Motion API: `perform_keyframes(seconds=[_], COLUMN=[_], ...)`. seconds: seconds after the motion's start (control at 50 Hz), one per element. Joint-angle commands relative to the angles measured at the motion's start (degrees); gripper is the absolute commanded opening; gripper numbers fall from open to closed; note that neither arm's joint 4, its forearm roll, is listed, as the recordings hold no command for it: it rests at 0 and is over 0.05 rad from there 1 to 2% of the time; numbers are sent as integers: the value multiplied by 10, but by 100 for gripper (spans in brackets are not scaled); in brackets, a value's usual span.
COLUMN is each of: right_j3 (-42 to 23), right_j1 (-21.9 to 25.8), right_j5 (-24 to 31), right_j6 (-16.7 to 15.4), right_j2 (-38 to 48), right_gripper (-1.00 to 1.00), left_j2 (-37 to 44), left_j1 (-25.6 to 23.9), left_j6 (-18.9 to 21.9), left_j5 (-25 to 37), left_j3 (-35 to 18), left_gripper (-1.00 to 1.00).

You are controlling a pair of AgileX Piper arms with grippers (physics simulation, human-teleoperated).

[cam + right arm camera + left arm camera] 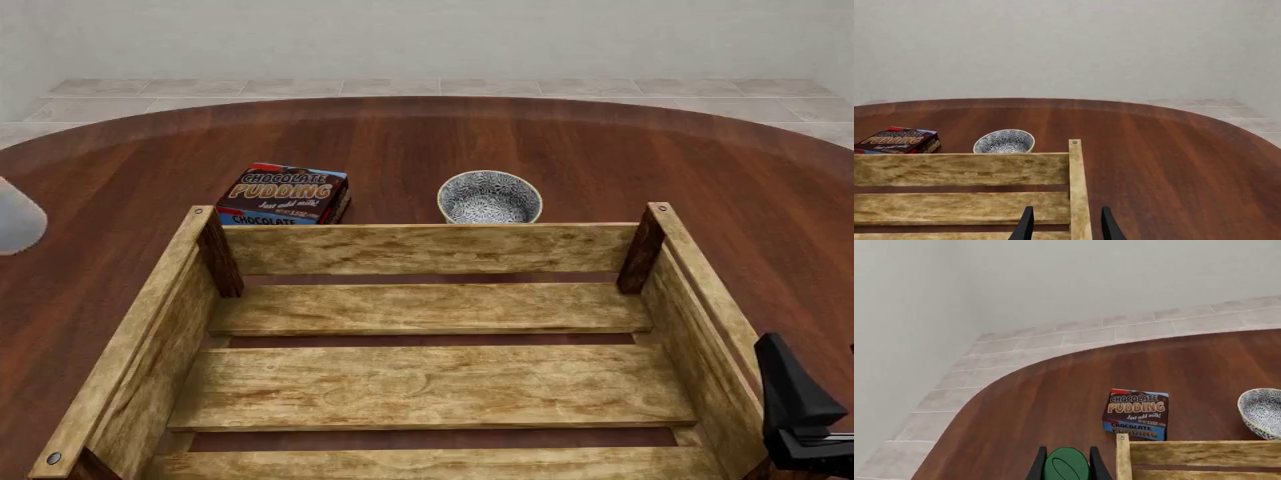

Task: Pick up the salad dressing and put it in the tray.

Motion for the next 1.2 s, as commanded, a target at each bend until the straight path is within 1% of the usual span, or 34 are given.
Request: perform_keyframes(seconds=[0.02, 0.06, 0.1, 0.12, 0.32, 0.4, 0.42, 0.54, 0.76, 0.98, 1.2], right_j3=[0, 0, 0, 1, 2, 2, 2, 0, 2, 1, 0], right_j1=[-1, -1, -1, -2, -1, 0, 0, -1, -1, -1, 0], right_j5=[1, 1, 1, 0, -3, -3, -3, -1, -2, -5, -4], right_j6=[0, 1, 1, 1, 3, 2, 2, 1, 1, 1, 0], right_j2=[-1, -1, -1, -1, 2, 3, 3, 1, 1, 6, 7], right_gripper=[100, 100, 100, 100, 100, 100, 100, 100, 100, 100, 100], left_j2=[28, 37, 38, 43, 59, 66, 71, 84, 106, 128, 169], left_j1=[-86, -104, -107, -126, -171, -194, -204, -244, -295, -322, -350], left_j6=[14, 6, 11, 13, 14, 17, 13, 20, 34, 41, 34], left_j5=[12, 17, 14, 15, 11, 6, 7, -2, -17, -43, -75], left_j3=[-45, -50, -50, -53, -58, -60, -62, -57, -47, -31, -23], left_gripper=[-100, -100, -100, -100, -100, -100, -100, -100, -100, -100, -100])
